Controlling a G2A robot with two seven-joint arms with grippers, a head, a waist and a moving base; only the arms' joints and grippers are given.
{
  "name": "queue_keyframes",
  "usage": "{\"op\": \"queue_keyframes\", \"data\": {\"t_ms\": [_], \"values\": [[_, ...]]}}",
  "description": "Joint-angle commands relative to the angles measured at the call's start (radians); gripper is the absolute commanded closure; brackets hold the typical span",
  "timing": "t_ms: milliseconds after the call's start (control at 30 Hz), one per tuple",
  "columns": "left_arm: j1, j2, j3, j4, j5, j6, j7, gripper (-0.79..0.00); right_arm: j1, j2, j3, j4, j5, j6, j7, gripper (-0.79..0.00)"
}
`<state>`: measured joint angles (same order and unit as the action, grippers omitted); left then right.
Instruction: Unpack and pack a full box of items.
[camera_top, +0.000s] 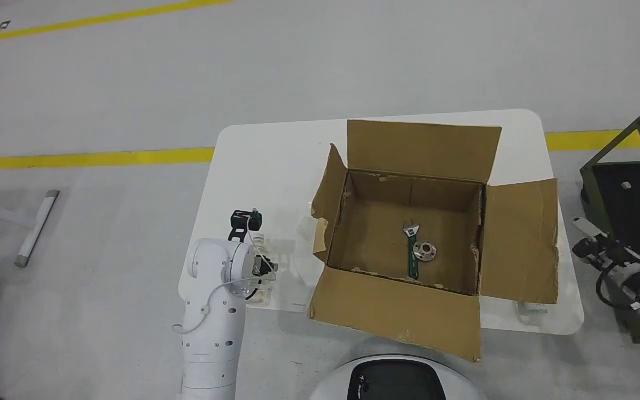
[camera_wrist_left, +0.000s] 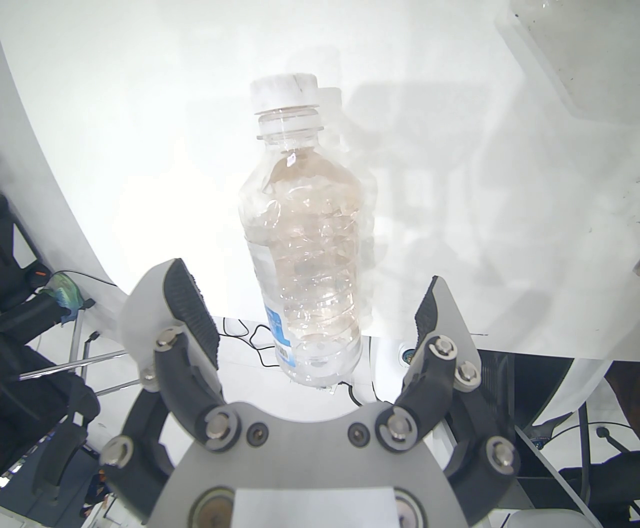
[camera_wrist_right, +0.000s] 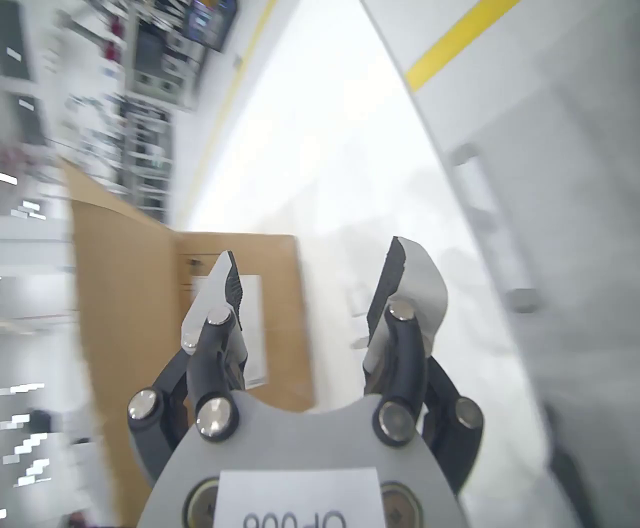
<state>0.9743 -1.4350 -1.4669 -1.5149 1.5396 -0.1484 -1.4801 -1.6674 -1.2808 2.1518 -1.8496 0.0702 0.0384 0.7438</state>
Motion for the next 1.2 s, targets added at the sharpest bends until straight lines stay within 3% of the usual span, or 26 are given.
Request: {"op": "queue_keyframes", "data": {"t_ms": [0,200,533,633,700,733,967,1167], "values": [[0.000,0.000,0.000,0.000,0.000,0.000,0.000,-0.785,0.004,-0.003,0.010,0.027,0.213,-0.039,0.039,-0.360],[0.000,0.000,0.000,0.000,0.000,0.000,0.000,-0.785,0.027,0.000,-0.002,0.076,0.420,-0.101,0.151,-0.363],[0.000,0.000,0.000,0.000,0.000,0.000,0.000,-0.785,0.077,0.021,-0.074,0.101,0.362,-0.091,0.228,-0.262],[0.000,0.000,0.000,0.000,0.000,0.000,0.000,-0.785,0.087,0.026,-0.086,0.105,0.353,-0.097,0.231,-0.179],[0.000,0.000,0.000,0.000,0.000,0.000,0.000,-0.785,0.091,0.030,-0.089,0.105,0.340,-0.100,0.233,-0.034],[0.000,0.000,0.000,0.000,0.000,0.000,0.000,-0.785,0.094,0.032,-0.091,0.106,0.335,-0.098,0.233,0.000],[0.000,0.000,0.000,0.000,0.000,0.000,0.000,-0.785,0.149,0.050,-0.110,0.105,0.263,-0.078,0.238,0.000],[0.000,0.000,0.000,0.000,0.000,0.000,0.000,-0.785,0.266,0.072,-0.141,0.177,0.211,-0.076,0.269,0.000]]}}
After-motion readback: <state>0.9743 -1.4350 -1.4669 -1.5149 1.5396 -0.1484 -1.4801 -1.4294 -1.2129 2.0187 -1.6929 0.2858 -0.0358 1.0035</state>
